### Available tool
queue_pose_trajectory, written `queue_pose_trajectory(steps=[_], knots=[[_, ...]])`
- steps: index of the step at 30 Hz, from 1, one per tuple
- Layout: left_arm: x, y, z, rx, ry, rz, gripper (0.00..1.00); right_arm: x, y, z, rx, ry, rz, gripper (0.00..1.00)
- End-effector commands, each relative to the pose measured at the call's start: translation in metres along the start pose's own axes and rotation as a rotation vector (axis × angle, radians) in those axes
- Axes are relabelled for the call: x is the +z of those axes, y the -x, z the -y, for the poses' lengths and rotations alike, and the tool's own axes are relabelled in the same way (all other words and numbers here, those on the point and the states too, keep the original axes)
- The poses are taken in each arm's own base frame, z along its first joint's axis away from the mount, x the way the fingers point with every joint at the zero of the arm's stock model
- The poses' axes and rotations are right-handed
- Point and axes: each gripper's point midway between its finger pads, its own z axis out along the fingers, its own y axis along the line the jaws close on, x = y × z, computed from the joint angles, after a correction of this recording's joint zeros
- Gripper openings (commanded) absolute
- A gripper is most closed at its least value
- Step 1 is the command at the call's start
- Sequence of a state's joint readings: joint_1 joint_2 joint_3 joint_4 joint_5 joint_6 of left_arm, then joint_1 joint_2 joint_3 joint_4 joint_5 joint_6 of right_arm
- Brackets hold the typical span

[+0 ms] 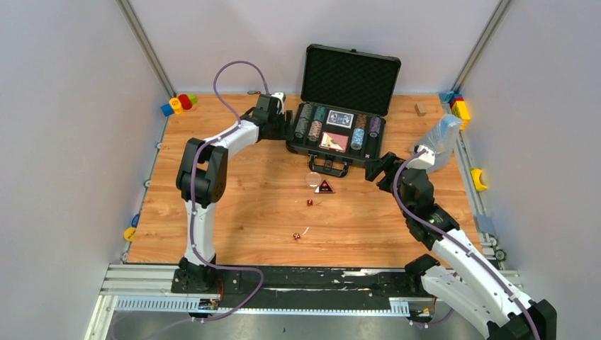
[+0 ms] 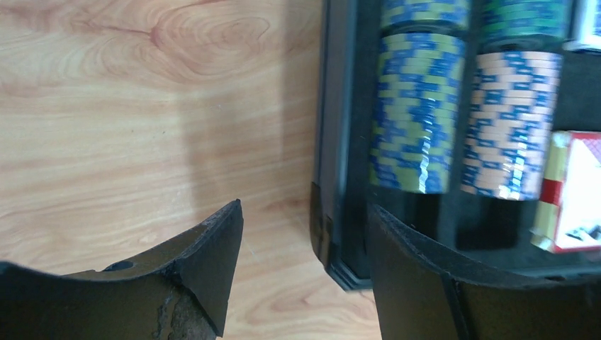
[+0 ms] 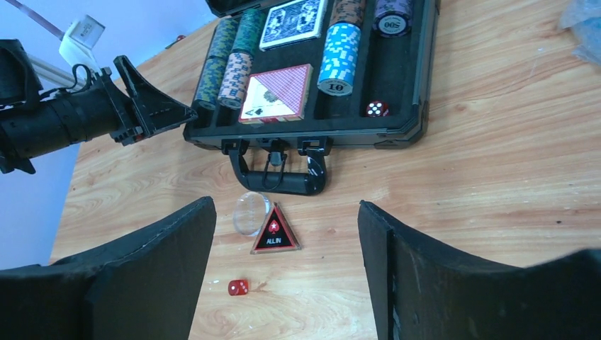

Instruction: Pack up texas hold em set

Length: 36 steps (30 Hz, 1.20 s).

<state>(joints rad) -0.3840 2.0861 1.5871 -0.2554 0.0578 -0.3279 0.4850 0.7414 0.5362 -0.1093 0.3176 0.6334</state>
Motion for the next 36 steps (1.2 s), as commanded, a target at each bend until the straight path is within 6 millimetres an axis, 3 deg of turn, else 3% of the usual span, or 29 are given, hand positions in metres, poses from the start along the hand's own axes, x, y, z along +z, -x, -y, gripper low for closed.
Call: queue_pose_trajectory(steps=[1, 6, 10, 14, 17, 20, 23, 24, 25, 29, 36], knots=[[0.02, 0.008, 0.007, -0.005, -0.068, -0.003, 0.7, 0.003, 0.019, -0.001, -0.002, -0.025, 0.045, 0.75], [0.036, -0.014, 0.006, -0.003, -0.085, -0.063, 0.61, 0.009, 0.009, -0.011, -0.015, 0.022, -0.017, 0.75], [0.031, -0.022, -0.002, 0.006, -0.064, -0.073, 0.37, 0.026, -0.035, -0.015, -0.091, 0.044, -0.232, 0.79], [0.015, -0.026, -0.016, -0.017, -0.025, -0.058, 0.21, 0.044, -0.074, -0.02, -0.15, 0.032, -0.417, 0.86], [-0.003, -0.033, -0.031, -0.053, -0.007, -0.047, 0.16, 0.055, -0.099, -0.025, -0.232, -0.044, -0.488, 0.91], [-0.018, -0.039, -0.043, -0.065, 0.023, -0.036, 0.02, 0.065, -0.121, -0.038, -0.309, -0.082, -0.523, 0.92], [-0.035, -0.054, -0.049, -0.086, 0.048, -0.04, 0.0, 0.071, -0.139, -0.049, -0.331, -0.084, -0.55, 0.92], [-0.04, -0.051, -0.048, -0.09, 0.044, -0.016, 0.0, 0.072, -0.145, -0.051, -0.336, -0.083, -0.557, 0.92], [-0.044, -0.063, -0.049, -0.108, 0.046, -0.03, 0.0, 0.073, -0.149, -0.055, -0.342, -0.076, -0.564, 0.92], [-0.051, -0.077, -0.044, -0.148, 0.01, -0.019, 0.0, 0.074, -0.166, -0.058, -0.372, -0.074, -0.597, 0.92], [-0.067, -0.085, -0.044, -0.182, 0.01, 0.003, 0.0, 0.042, -0.186, -0.062, -0.392, 0.003, -0.68, 0.91]])
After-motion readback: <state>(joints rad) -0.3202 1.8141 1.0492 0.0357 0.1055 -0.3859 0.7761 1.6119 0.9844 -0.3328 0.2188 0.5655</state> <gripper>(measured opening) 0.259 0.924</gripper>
